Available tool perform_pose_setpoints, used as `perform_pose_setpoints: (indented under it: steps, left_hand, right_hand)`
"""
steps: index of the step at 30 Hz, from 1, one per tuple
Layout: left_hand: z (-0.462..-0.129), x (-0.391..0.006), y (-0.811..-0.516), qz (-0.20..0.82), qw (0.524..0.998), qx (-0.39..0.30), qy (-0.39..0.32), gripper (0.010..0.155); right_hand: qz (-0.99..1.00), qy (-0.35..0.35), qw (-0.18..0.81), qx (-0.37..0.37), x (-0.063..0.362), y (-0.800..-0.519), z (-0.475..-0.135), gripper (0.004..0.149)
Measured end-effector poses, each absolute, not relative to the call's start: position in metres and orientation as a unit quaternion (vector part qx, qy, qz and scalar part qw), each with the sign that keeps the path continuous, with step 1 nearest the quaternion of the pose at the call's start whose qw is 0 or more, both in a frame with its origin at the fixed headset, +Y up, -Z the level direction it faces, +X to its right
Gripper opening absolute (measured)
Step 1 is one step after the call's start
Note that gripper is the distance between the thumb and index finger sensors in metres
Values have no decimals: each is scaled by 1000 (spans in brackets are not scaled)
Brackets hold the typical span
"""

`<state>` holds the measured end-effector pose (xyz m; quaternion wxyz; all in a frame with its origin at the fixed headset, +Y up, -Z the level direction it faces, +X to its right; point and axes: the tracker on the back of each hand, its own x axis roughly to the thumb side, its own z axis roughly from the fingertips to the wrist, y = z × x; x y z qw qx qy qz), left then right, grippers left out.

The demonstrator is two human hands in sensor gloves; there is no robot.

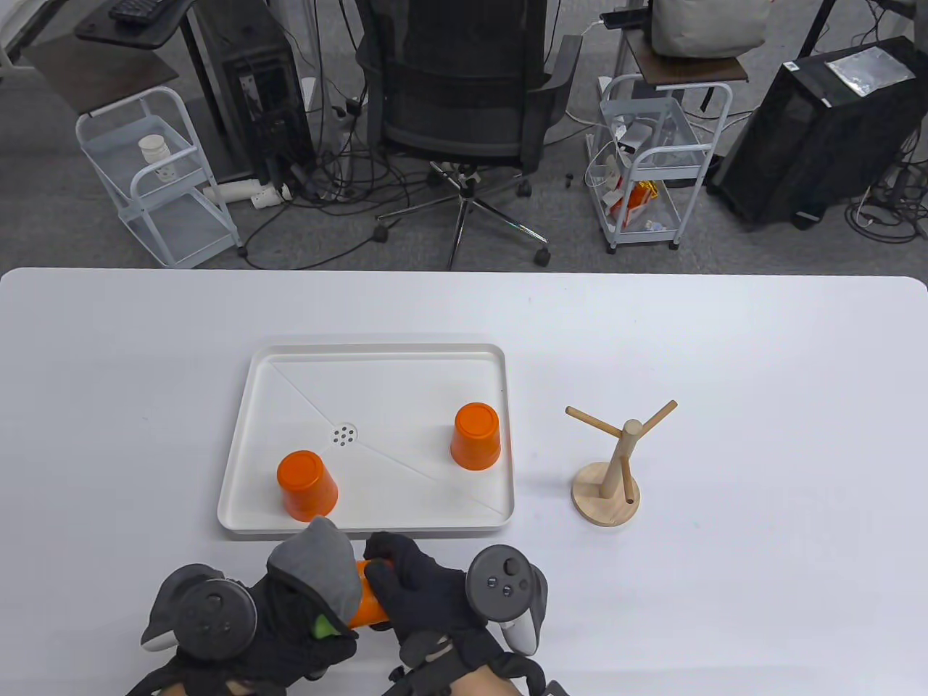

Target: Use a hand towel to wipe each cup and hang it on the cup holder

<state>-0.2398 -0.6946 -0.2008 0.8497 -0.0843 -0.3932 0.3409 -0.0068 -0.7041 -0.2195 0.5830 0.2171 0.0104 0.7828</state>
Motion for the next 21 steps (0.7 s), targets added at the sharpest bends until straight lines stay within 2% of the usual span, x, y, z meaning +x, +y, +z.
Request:
perform_pose_setpoints:
  steps: [6,12,17,21]
  left_hand:
    - [-213,-245,-703,419,817,-128,-374,82]
    - [-223,-250,-715,503,766,-182,-356,83]
    - [-221,-247,-714,475,780,-177,-367,83]
    - [-216,-244,-710,423,810,-153,-377,83]
  right_hand:
    - [800,-56,526,282,-11,-699,-215,71]
    - [811,-80,478,329,-15,-697,-213,69]
    - [806,-60,503,305,-13,-700,-215,69]
    - [797,-31,538,273,-10,-705,-220,71]
